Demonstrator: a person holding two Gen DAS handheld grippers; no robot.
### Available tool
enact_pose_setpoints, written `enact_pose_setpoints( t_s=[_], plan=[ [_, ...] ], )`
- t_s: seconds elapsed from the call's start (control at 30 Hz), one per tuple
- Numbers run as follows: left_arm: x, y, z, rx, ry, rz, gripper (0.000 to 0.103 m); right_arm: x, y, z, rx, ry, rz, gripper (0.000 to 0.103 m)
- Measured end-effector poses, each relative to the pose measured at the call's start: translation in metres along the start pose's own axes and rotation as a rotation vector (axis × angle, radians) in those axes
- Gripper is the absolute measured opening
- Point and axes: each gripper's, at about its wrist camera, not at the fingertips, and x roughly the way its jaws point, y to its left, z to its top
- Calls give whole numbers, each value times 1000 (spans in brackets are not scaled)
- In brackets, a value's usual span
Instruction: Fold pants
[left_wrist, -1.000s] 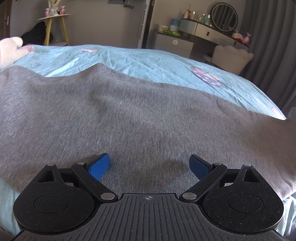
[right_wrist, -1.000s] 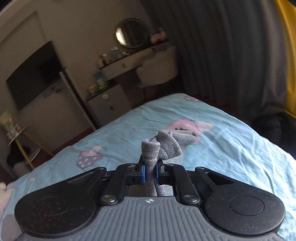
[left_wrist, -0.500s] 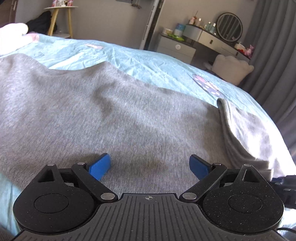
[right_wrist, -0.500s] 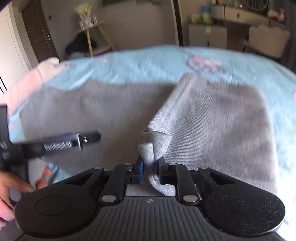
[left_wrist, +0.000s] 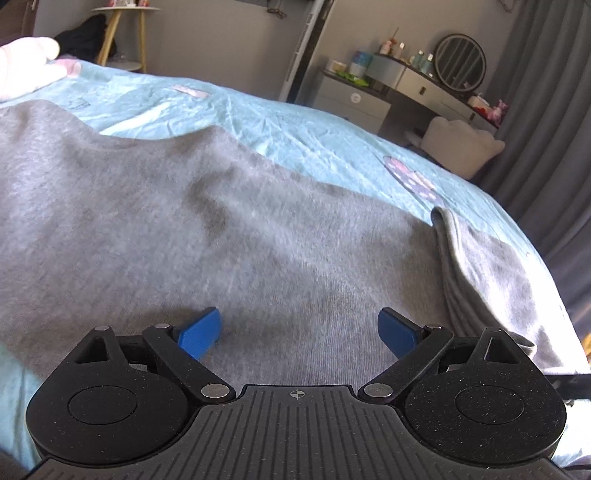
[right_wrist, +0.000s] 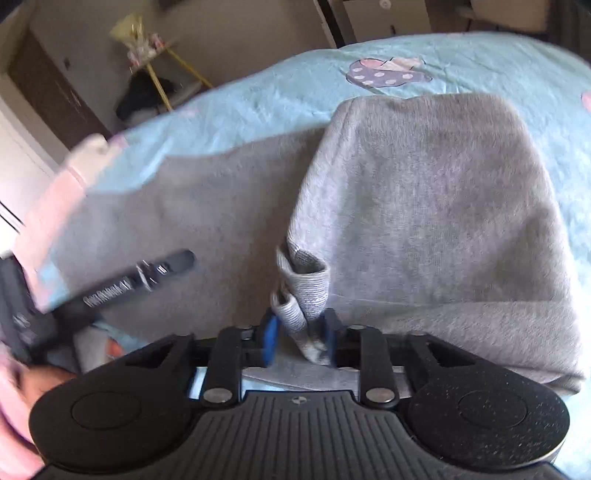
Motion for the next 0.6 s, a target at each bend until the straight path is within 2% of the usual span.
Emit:
enact_pose_setpoints(
  t_s=[0.03,0.07,0.1,0.17,0.2,0.23,0.27,0.3,0.47,0.57,0.6],
  plan=[
    [-2,1,2,-2,-6,-3,97,-10,-7,0,43,-44,12,40],
    [-4,1,4,-4,-12,-17,97,-18,-15,1,85,-79,0,49],
    [-5,1,5,-5,-15,-31,97,-25,-24,1,130,-104,-29,55],
    [-6,-2,9,1,-11,-61,96,-36,-48,0,242,-122,-141,57],
    [-6,-4,11,7,3,-86,95,-38,-59,-2,282,-114,-193,51],
    [-4,-7,14,12,23,-115,93,-40,-69,-4,316,-104,-208,44],
    [-2,-11,17,11,45,-146,91,-42,-76,-6,339,-104,-209,30],
    [-1,-16,21,8,67,-174,90,-44,-77,-7,340,-110,-218,26],
    [12,-48,38,-52,114,-314,89,-46,-74,-12,331,-125,-238,25],
    [45,-64,46,-163,239,-427,89,-46,-75,-10,327,-126,-256,18],
    [57,-69,47,-188,273,-442,88,-47,-76,-10,327,-132,-260,17]
  ],
)
